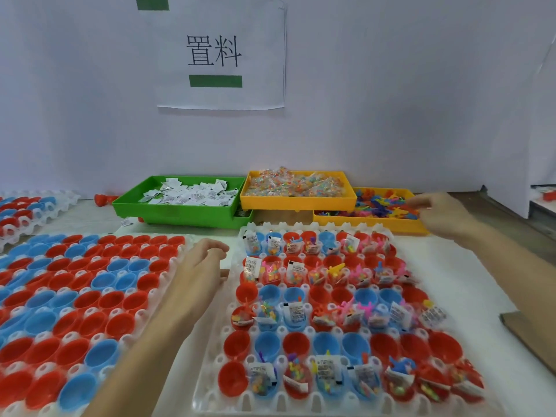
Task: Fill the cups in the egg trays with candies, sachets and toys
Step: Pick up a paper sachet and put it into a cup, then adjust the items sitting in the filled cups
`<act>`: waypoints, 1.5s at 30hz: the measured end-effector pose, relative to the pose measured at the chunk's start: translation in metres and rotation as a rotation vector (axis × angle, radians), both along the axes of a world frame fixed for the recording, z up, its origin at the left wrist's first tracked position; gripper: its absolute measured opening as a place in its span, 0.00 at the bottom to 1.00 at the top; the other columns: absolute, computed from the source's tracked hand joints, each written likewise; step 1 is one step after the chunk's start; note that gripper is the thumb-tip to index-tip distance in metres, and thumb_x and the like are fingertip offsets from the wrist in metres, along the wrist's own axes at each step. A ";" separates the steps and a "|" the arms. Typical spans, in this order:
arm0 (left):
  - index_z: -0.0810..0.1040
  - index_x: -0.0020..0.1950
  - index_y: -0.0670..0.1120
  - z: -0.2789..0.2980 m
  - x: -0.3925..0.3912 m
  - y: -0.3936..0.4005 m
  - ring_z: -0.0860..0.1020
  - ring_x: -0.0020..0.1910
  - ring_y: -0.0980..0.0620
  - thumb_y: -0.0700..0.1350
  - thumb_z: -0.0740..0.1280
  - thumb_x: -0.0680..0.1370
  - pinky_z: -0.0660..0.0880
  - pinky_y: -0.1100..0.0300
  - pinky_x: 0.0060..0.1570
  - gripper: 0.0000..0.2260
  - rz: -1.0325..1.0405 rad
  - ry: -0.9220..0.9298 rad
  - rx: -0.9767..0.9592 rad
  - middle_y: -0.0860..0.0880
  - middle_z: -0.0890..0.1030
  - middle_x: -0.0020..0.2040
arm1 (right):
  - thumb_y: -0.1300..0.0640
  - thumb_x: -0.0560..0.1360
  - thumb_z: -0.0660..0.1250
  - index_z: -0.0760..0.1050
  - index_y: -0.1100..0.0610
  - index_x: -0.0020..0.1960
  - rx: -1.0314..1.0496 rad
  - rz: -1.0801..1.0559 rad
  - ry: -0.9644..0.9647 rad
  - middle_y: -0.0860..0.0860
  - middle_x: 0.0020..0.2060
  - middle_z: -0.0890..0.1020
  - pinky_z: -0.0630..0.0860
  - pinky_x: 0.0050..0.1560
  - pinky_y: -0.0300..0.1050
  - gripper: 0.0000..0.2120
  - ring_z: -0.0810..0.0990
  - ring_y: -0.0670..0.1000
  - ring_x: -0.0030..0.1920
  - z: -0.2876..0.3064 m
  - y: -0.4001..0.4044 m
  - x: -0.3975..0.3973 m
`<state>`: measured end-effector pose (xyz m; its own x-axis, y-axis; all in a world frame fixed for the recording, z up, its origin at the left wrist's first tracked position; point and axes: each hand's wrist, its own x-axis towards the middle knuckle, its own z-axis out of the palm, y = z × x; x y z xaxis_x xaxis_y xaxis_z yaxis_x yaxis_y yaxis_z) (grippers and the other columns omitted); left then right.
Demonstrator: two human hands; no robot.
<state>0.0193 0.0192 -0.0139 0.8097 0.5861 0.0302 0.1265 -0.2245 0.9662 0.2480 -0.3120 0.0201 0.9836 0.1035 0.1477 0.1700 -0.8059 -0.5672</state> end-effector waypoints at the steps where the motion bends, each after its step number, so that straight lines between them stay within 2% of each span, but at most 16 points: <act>1: 0.79 0.50 0.54 -0.001 0.000 0.000 0.82 0.48 0.52 0.44 0.57 0.81 0.78 0.52 0.51 0.11 0.001 -0.003 0.007 0.54 0.79 0.54 | 0.68 0.79 0.60 0.79 0.60 0.65 -0.054 0.008 -0.034 0.57 0.66 0.79 0.71 0.64 0.49 0.17 0.75 0.59 0.66 -0.003 0.004 0.004; 4: 0.79 0.51 0.53 -0.001 0.000 0.001 0.81 0.48 0.53 0.44 0.57 0.82 0.76 0.54 0.47 0.11 0.006 -0.008 0.016 0.54 0.79 0.54 | 0.61 0.79 0.66 0.80 0.61 0.62 -0.152 0.014 -0.090 0.58 0.63 0.81 0.72 0.60 0.48 0.13 0.78 0.59 0.62 -0.006 0.011 0.021; 7: 0.78 0.51 0.52 0.000 0.001 0.000 0.81 0.49 0.53 0.43 0.57 0.82 0.75 0.53 0.47 0.11 0.014 -0.009 0.027 0.53 0.79 0.54 | 0.57 0.77 0.72 0.82 0.62 0.59 -0.209 -0.024 -0.050 0.58 0.59 0.82 0.71 0.51 0.45 0.13 0.79 0.58 0.58 -0.006 0.016 0.035; 11: 0.78 0.51 0.52 0.001 0.001 -0.001 0.80 0.49 0.54 0.43 0.56 0.83 0.76 0.53 0.48 0.11 0.025 -0.005 0.065 0.53 0.79 0.55 | 0.62 0.74 0.74 0.84 0.61 0.51 -0.128 0.026 -0.037 0.57 0.57 0.83 0.73 0.53 0.46 0.07 0.79 0.56 0.57 -0.008 0.025 0.045; 14: 0.78 0.51 0.52 0.002 0.000 -0.001 0.80 0.49 0.54 0.44 0.57 0.83 0.77 0.52 0.51 0.11 0.032 -0.006 0.074 0.52 0.79 0.55 | 0.65 0.75 0.72 0.83 0.58 0.46 0.035 0.016 -0.027 0.56 0.51 0.84 0.79 0.53 0.49 0.04 0.81 0.52 0.46 -0.010 0.028 0.048; 15: 0.78 0.51 0.53 0.003 0.000 -0.001 0.80 0.49 0.54 0.44 0.57 0.83 0.77 0.51 0.51 0.11 0.032 -0.008 0.076 0.52 0.79 0.56 | 0.65 0.76 0.70 0.82 0.57 0.46 0.088 0.001 -0.029 0.55 0.50 0.84 0.80 0.52 0.51 0.05 0.82 0.52 0.44 -0.010 0.028 0.049; 18: 0.78 0.51 0.53 0.005 -0.001 -0.002 0.80 0.49 0.55 0.44 0.57 0.83 0.77 0.51 0.51 0.10 0.032 -0.016 0.087 0.52 0.79 0.55 | 0.65 0.77 0.69 0.83 0.58 0.52 0.145 -0.050 -0.049 0.55 0.50 0.83 0.81 0.50 0.52 0.07 0.82 0.54 0.45 -0.012 0.028 0.052; 23: 0.78 0.50 0.53 0.008 -0.002 -0.005 0.79 0.51 0.54 0.43 0.59 0.82 0.77 0.50 0.53 0.09 0.037 -0.030 0.133 0.52 0.79 0.53 | 0.63 0.79 0.67 0.82 0.62 0.58 0.319 -0.009 -0.042 0.55 0.45 0.82 0.77 0.42 0.46 0.09 0.79 0.51 0.43 -0.008 0.033 0.041; 25: 0.79 0.49 0.53 0.010 -0.003 -0.006 0.78 0.51 0.54 0.42 0.61 0.81 0.77 0.54 0.49 0.08 0.044 -0.046 0.198 0.53 0.80 0.51 | 0.62 0.79 0.68 0.82 0.61 0.57 0.380 0.063 -0.050 0.52 0.43 0.82 0.75 0.40 0.41 0.08 0.79 0.48 0.42 -0.002 0.041 0.026; 27: 0.80 0.47 0.52 0.013 -0.005 -0.009 0.79 0.47 0.59 0.43 0.64 0.80 0.73 0.63 0.42 0.07 0.060 -0.078 0.281 0.57 0.81 0.46 | 0.60 0.78 0.70 0.82 0.58 0.56 0.398 0.178 -0.058 0.51 0.45 0.83 0.75 0.41 0.39 0.08 0.80 0.46 0.42 0.008 0.052 0.004; 30: 0.82 0.44 0.53 0.017 -0.008 -0.013 0.80 0.43 0.63 0.43 0.67 0.78 0.71 0.69 0.40 0.07 0.044 -0.176 0.310 0.58 0.83 0.40 | 0.58 0.77 0.72 0.83 0.52 0.51 0.345 0.387 -0.077 0.46 0.44 0.85 0.77 0.39 0.32 0.04 0.84 0.44 0.42 0.025 0.075 -0.038; 32: 0.83 0.43 0.54 0.020 -0.010 -0.015 0.81 0.43 0.61 0.43 0.68 0.78 0.73 0.71 0.40 0.07 -0.014 -0.244 0.282 0.58 0.84 0.40 | 0.59 0.75 0.73 0.85 0.52 0.48 0.347 0.525 -0.059 0.46 0.42 0.87 0.79 0.40 0.32 0.04 0.85 0.43 0.42 0.035 0.091 -0.066; 37: 0.83 0.50 0.50 0.023 -0.011 -0.020 0.83 0.43 0.54 0.44 0.72 0.76 0.80 0.60 0.42 0.03 -0.200 -0.296 0.176 0.52 0.85 0.43 | 0.59 0.74 0.75 0.85 0.54 0.49 0.250 0.754 -0.039 0.45 0.41 0.87 0.80 0.47 0.34 0.04 0.85 0.41 0.43 0.048 0.127 -0.122; 41: 0.83 0.49 0.42 0.025 -0.010 -0.020 0.81 0.33 0.52 0.36 0.73 0.74 0.78 0.63 0.35 0.05 -0.267 -0.325 0.017 0.48 0.85 0.38 | 0.60 0.74 0.74 0.85 0.55 0.49 0.249 0.819 -0.031 0.47 0.41 0.87 0.81 0.49 0.37 0.04 0.85 0.43 0.42 0.048 0.148 -0.143; 45: 0.82 0.48 0.34 0.024 -0.011 -0.014 0.80 0.31 0.51 0.32 0.72 0.72 0.79 0.62 0.35 0.06 -0.289 -0.354 -0.159 0.41 0.84 0.37 | 0.58 0.75 0.73 0.85 0.53 0.47 0.319 0.781 -0.031 0.45 0.39 0.87 0.80 0.44 0.33 0.03 0.85 0.42 0.40 0.047 0.157 -0.147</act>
<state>0.0085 0.0055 0.0098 0.8959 0.3587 0.2619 -0.2624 -0.0484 0.9638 0.1013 -0.1554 0.0669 0.6419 0.7011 0.3106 0.6310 -0.2527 -0.7335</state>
